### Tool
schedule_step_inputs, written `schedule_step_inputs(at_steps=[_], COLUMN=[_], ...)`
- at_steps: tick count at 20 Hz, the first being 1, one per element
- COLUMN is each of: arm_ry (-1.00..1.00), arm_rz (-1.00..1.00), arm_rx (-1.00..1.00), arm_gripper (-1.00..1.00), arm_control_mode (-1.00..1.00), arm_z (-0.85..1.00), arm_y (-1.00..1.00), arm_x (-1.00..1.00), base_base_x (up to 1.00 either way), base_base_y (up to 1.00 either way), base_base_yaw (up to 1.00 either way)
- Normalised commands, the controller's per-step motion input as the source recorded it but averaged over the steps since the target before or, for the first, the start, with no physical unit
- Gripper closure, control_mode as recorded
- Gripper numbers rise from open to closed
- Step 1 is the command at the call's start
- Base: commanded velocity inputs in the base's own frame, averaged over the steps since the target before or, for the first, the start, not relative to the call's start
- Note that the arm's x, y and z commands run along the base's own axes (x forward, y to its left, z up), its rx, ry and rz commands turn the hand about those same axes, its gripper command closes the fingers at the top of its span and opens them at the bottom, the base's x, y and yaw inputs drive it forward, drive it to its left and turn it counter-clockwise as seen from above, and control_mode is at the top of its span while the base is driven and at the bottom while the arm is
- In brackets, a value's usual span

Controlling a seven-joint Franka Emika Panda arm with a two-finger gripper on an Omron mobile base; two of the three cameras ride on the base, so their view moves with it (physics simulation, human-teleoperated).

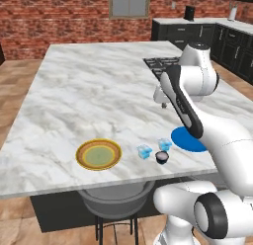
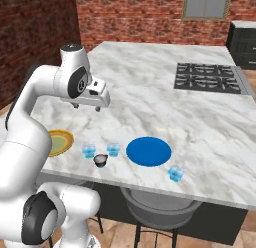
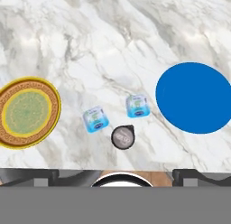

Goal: Place two yogurt containers on each plate.

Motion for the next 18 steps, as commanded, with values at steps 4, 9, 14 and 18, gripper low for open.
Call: schedule_step_inputs(at_steps=[4,9,14,18], arm_ry=[0.0,0.0,0.0,0.0], arm_rz=[0.0,0.0,0.0,0.0], arm_rx=[0.0,0.0,0.0,0.0], arm_gripper=[-1.0,-1.0,-1.0,-1.0], arm_control_mode=[1.0,1.0,1.0,1.0], arm_z=[0.0,0.0,0.0,0.0], arm_y=[0.0,0.0,0.0,0.0], arm_x=[0.0,0.0,0.0,0.0], base_base_x=[0.8,0.0,0.0,0.0], base_base_y=[0.49,0.0,0.0,0.0], base_base_yaw=[0.0,0.01,0.0,0.0])
